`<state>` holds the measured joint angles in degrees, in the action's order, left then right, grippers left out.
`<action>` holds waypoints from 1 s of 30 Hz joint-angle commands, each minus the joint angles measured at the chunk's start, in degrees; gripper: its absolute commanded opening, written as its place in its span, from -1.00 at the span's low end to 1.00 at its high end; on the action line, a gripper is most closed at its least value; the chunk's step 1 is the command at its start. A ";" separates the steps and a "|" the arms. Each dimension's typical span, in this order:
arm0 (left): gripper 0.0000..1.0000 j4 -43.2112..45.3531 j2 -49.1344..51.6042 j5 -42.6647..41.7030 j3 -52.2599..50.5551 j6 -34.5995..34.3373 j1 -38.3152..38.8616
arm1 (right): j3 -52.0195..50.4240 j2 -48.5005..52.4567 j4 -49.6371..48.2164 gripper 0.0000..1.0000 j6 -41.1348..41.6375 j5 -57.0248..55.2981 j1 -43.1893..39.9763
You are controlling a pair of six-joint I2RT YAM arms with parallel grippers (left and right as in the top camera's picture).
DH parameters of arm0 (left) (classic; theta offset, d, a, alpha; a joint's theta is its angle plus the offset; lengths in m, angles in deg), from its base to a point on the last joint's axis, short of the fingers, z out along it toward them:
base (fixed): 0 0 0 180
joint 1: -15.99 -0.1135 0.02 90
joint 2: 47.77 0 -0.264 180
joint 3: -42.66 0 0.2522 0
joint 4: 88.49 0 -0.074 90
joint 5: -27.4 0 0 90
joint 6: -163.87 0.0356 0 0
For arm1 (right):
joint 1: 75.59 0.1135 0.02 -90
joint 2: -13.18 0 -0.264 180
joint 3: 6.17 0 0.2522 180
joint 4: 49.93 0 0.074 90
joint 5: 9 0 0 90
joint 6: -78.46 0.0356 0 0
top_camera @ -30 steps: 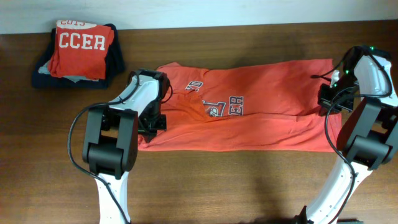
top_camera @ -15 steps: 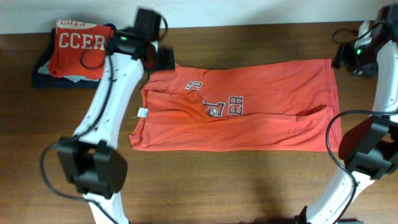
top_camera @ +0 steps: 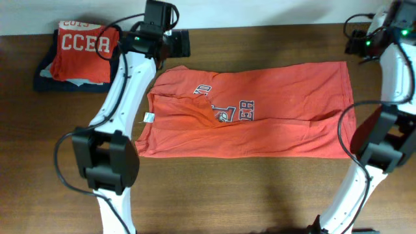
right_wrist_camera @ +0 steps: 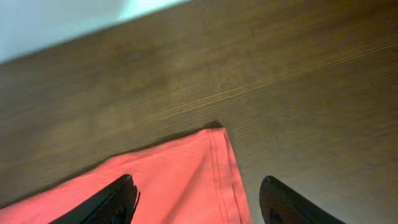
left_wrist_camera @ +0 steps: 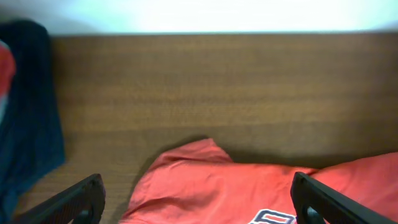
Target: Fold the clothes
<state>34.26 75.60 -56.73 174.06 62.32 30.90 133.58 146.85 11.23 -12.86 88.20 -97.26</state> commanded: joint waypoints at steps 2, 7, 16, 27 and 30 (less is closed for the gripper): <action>0.90 0.48 3.17 -0.02 -0.55 2.75 -0.35 | 0.55 5.70 -4.70 0.37 0.07 -0.13 1.57; 0.90 2.03 3.28 -0.02 -0.55 5.27 -0.33 | 0.55 9.92 -7.52 0.36 -0.39 -0.35 2.27; 0.90 2.51 3.30 -0.02 -0.55 5.27 -0.44 | 0.55 14.62 -7.48 0.35 -1.51 -6.49 2.71; 0.91 2.58 5.03 0.00 -0.55 5.25 -0.44 | 0.55 14.69 -9.38 0.34 -2.95 -7.93 3.04; 0.90 3.02 6.78 -0.02 -0.55 5.27 -0.44 | 0.55 14.69 -10.38 0.35 -2.95 -7.93 3.08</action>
<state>36.80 79.29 -56.73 173.47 66.61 30.90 133.63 160.58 1.65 -15.29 81.45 -94.66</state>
